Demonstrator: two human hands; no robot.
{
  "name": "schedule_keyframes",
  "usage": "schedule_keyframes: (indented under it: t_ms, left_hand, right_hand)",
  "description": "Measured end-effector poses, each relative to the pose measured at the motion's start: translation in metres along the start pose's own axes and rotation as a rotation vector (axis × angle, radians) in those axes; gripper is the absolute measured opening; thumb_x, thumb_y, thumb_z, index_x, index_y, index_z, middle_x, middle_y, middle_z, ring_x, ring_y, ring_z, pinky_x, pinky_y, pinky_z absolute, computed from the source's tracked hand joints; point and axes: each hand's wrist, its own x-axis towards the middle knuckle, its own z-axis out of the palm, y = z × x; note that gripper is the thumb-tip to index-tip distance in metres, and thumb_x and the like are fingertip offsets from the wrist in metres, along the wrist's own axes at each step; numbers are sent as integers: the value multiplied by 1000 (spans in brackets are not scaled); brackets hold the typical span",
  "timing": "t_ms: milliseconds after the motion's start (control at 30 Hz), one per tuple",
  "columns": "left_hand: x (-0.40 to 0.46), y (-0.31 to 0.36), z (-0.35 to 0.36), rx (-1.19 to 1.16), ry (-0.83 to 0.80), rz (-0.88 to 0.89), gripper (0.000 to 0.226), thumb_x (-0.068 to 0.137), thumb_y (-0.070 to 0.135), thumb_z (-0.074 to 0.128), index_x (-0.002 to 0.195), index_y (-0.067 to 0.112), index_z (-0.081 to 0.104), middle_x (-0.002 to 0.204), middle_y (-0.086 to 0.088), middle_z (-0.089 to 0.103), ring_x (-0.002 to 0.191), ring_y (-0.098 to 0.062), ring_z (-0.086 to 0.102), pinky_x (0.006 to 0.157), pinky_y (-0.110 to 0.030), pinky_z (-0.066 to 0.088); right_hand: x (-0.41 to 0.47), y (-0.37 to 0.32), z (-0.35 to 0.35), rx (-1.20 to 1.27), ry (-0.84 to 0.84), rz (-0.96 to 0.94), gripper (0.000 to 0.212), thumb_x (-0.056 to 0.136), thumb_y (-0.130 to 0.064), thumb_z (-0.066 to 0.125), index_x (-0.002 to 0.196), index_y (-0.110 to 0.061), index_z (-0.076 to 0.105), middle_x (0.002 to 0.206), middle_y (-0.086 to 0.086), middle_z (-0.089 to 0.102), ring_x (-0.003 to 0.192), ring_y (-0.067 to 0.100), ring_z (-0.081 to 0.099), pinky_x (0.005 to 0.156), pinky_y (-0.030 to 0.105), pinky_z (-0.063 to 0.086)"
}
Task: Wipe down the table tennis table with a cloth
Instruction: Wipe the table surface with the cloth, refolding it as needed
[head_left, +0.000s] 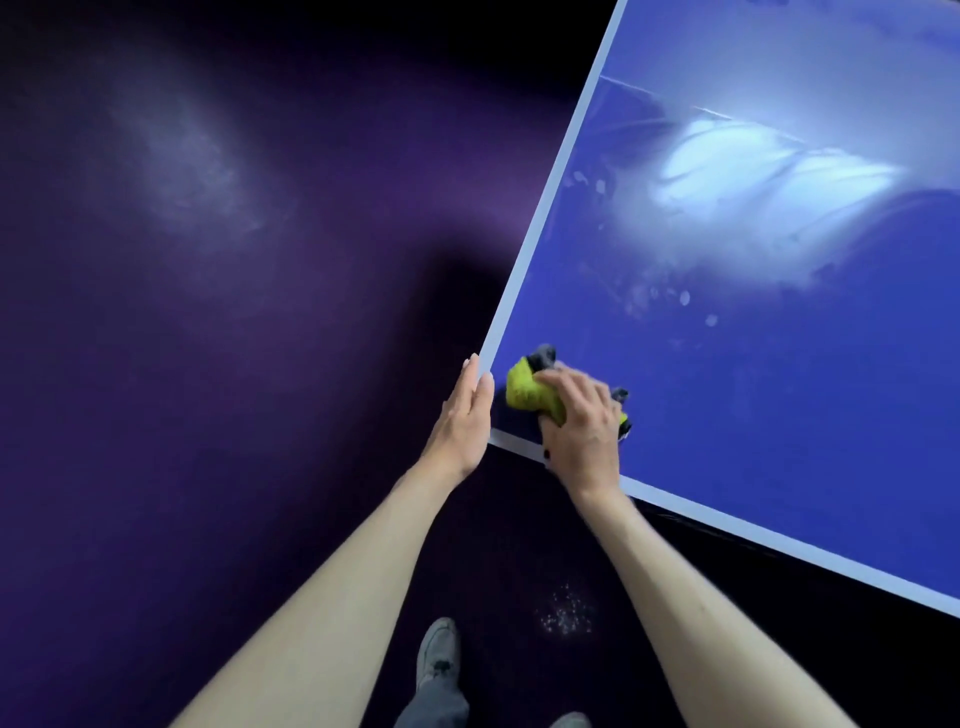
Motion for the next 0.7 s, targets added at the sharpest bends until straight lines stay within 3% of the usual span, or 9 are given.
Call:
schedule_keyframes:
  t_ms: [133,233,400,533,700]
  left_hand:
    - [-32,7,-1,239,-25,-32,60,108,52,14,164,30,8,171,10,-5,155,-5,-6,127,-43,-6]
    - [-57,17,-3,359,-21,-16,60,109,50,13,163,25,13,171,9,-3,156,-8,-8,126,-44,-5]
    - [-102,42,-11,481,5,19,48,109,40,30,155,26,39,168,9,22,155,-14,18,125,-45,20]
    - [-140,63,-17,551,28,65,39,106,33,42,143,30,52,151,11,49,135,-15,49,108,-35,43]
    - [-182,86,-22,556,44,77,35,104,33,47,138,34,56,141,15,56,124,-12,56,101,-33,48]
  right_hand:
    - [-51,-17,-13,-54,-99,11,65,69,-8,87,126,-32,68,128,-5,62,108,26,54,91,47,49]
    - [-74,-29,-29,-8,-160,73,59,72,-9,87,124,-32,71,120,-6,61,104,24,55,90,46,49]
    - [-102,-38,-70,154,-106,200,52,80,-10,81,125,-33,71,114,-10,60,105,17,57,96,47,52]
    - [-112,-49,-110,186,-82,221,51,82,-14,79,125,-38,69,114,-15,58,105,15,57,93,45,54]
    - [-134,-70,-165,300,-33,222,56,78,-9,73,121,-44,68,115,-26,62,106,6,60,90,37,56]
